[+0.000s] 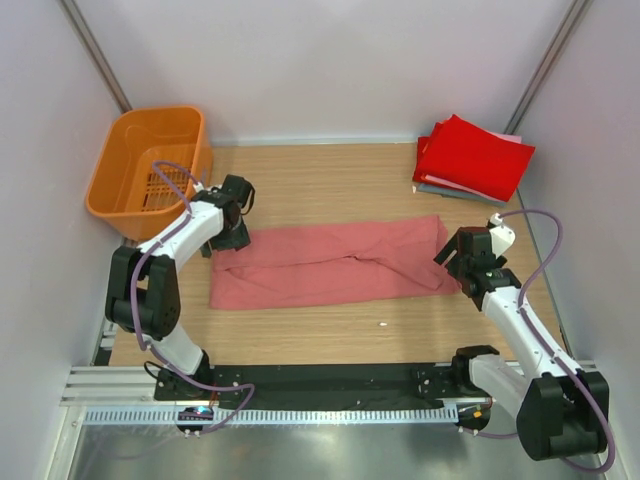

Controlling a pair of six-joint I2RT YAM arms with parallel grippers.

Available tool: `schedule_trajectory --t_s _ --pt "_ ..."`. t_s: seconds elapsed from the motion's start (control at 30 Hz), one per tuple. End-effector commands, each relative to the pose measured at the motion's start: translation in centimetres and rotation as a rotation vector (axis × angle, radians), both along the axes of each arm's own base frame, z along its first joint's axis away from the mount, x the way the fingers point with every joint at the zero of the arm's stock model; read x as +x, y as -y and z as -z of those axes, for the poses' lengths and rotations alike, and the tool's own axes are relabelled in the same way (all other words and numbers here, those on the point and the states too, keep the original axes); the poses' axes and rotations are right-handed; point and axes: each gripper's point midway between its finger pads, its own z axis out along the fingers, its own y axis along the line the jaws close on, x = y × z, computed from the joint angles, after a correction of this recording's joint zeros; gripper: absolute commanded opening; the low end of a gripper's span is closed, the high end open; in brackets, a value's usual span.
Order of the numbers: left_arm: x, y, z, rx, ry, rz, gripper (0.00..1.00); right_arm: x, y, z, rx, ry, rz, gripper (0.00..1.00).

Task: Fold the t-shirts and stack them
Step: Fold the tshirt

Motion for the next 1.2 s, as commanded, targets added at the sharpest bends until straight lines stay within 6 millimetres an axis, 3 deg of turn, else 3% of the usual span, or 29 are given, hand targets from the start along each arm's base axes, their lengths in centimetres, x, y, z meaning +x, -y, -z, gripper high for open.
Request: schedule_trajectory --t_s 0.0,0.13,0.27,0.33,0.57,0.7,0.77,0.8,0.9,0.97,1.0,1.07,1.13,1.17 --pt "0.7 0.2 -0.5 -0.006 0.048 -0.014 0.72 -0.6 2.1 -0.2 -0.052 0.000 0.129 0.87" --pt "0.5 1.1 -0.3 -0.004 0.054 0.011 0.71 0.4 0.5 -1.9 -0.002 0.072 0.035 0.89" --pt "0.3 2.3 1.1 0.009 0.031 0.033 0.72 1.8 -4.1 -2.8 0.169 0.152 -0.160 0.86" --pt "0.3 2.9 1.7 0.011 0.022 0.045 0.71 1.9 -4.7 -2.6 0.195 0.149 -0.179 0.85" --pt "-0.3 3.5 4.5 0.039 -0.031 0.057 0.70 2.8 -6.9 0.0 0.268 0.077 -0.246 0.82" --pt "-1.1 3.9 6.0 0.058 -0.066 0.070 0.70 3.3 -7.9 2.8 0.273 -0.019 -0.254 0.82" --pt "-1.8 4.0 6.9 0.071 -0.088 0.079 0.70 3.8 -8.6 3.3 0.269 -0.036 -0.266 0.81" --pt "-2.2 4.5 7.1 0.076 -0.096 0.094 0.70 3.7 -8.8 4.6 0.271 -0.078 -0.266 0.82" --pt "-3.6 5.5 7.6 0.075 -0.112 0.123 0.70 4.8 -10.3 5.2 0.267 -0.108 -0.302 0.82" --pt "-4.7 5.9 7.9 0.077 -0.122 0.141 0.70 5.9 -11.3 5.9 0.264 -0.149 -0.329 0.82" --pt "-5.8 6.4 8.3 0.076 -0.137 0.160 0.70 7.0 -12.2 5.1 0.257 -0.138 -0.360 0.82" --pt "-6.9 7.4 8.2 0.064 -0.137 0.192 0.70 7.5 -13.0 6.4 0.246 -0.189 -0.379 0.82" --pt "-8.3 8.0 8.5 0.047 -0.148 0.201 0.70 9.2 -14.4 5.6 0.233 -0.171 -0.418 0.82" --pt "-8.8 8.8 8.3 0.038 -0.143 0.224 0.70 9.3 -14.6 6.6 0.223 -0.208 -0.420 0.82"
